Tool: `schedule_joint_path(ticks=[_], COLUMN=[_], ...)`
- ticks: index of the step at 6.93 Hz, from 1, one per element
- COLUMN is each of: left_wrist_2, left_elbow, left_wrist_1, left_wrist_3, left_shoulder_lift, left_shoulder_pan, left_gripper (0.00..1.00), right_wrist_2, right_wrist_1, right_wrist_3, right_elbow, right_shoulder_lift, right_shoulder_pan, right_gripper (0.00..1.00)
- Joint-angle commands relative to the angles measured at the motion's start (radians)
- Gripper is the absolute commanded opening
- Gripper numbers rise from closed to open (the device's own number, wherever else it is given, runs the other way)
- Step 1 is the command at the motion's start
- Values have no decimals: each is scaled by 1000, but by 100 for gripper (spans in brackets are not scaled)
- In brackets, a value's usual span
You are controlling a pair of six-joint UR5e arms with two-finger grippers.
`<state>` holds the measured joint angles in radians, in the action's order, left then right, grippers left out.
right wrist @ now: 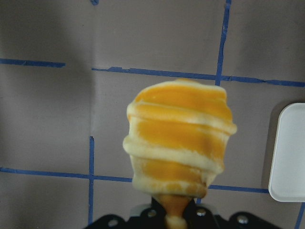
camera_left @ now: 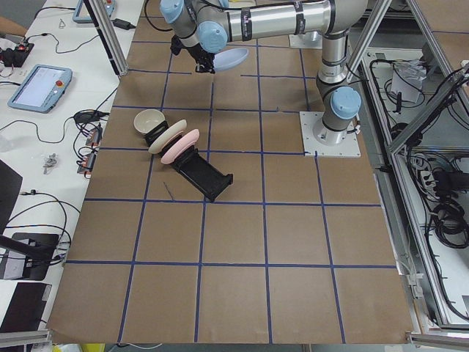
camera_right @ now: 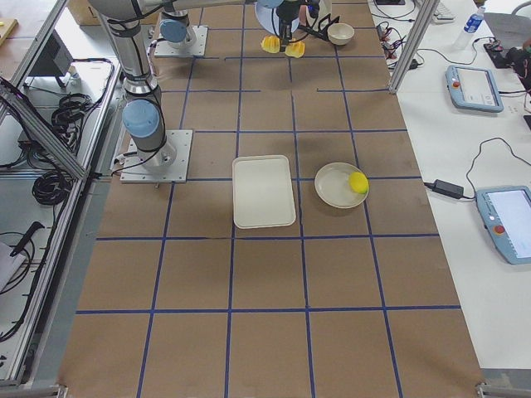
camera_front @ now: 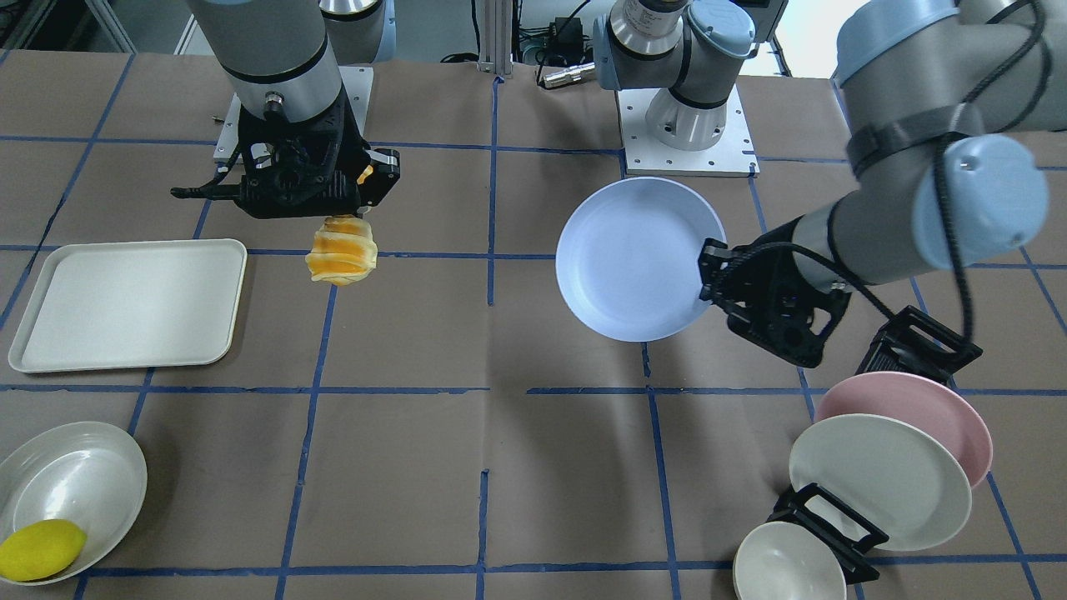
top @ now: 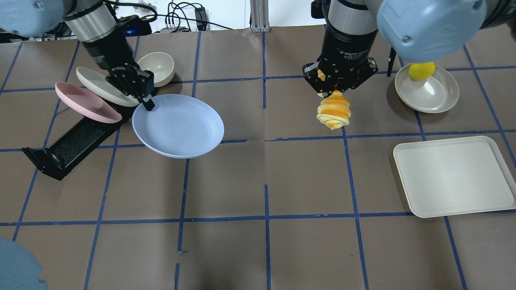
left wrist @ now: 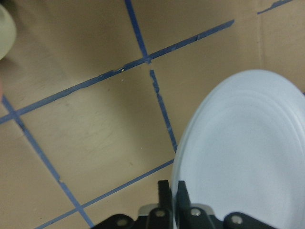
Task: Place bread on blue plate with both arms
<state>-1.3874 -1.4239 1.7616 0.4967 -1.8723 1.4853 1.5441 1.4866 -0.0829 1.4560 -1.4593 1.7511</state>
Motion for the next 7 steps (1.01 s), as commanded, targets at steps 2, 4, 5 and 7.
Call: schedule_joint_path(ticks=[2,4,5,7], left_wrist_2=[90,219,223,225], left_elbow=[-164,-145,-142,-119], left_wrist_1=[-367,-512,-618,-712], left_wrist_3=[-44,-61,-64,-89], left_shoulder_lift=[-89,-173,-258,-307], left_shoulder_pan=[137,156,183,190], left_gripper=[4,6,6,8], right_wrist_2=[2,42,47,63], right_wrist_1=[70,193,249,285], right_wrist_3=[15,15,17,25], right_elbow=[108,180,191,193], right_shoulder_lift=[-45,-46,-32,-10], right_shoulder_pan=[1,1,1,-1], right_gripper=[1,1,1,1])
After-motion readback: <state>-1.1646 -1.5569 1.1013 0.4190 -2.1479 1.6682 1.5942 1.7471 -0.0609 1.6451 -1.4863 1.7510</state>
